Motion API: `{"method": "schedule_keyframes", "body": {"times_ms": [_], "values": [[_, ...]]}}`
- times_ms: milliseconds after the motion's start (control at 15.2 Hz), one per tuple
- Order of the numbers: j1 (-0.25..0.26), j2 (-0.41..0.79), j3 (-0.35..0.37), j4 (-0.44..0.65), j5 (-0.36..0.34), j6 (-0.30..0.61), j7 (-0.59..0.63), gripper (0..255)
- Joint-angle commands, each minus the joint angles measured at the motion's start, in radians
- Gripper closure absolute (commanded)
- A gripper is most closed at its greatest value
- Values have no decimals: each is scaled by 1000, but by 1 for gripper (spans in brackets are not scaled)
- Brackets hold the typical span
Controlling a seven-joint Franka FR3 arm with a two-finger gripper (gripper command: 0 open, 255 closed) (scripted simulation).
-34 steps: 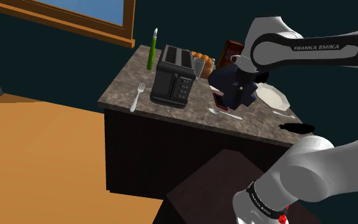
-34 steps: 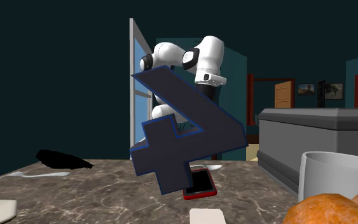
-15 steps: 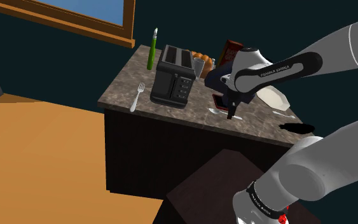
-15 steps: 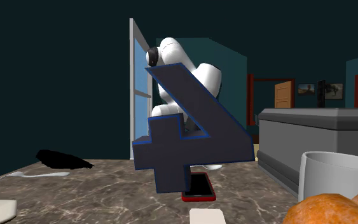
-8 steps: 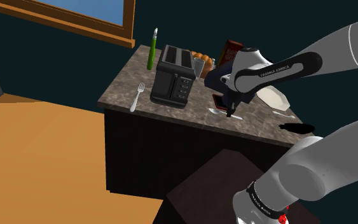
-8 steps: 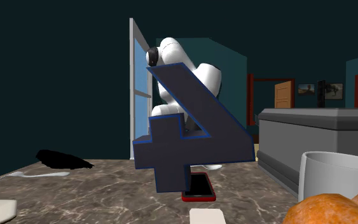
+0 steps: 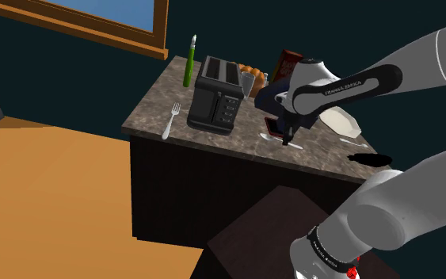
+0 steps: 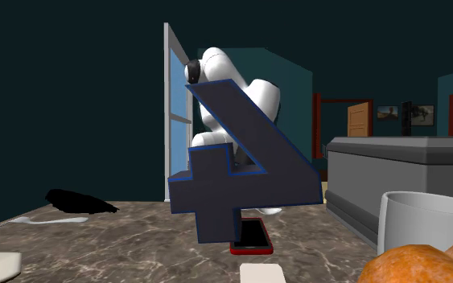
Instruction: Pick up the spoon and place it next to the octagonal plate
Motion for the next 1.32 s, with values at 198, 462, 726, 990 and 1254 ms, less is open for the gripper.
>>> {"method": "schedule_keyframes", "body": {"times_ms": [198,462,726,990,1254], "values": [[3,-49,12,26,12,-74,-16,255],[5,-86,23,53,23,-137,-29,255],[7,-118,33,84,34,-198,-43,255],[9,-145,44,118,44,-258,-56,255],[12,-166,55,155,54,-316,-69,255]]}}
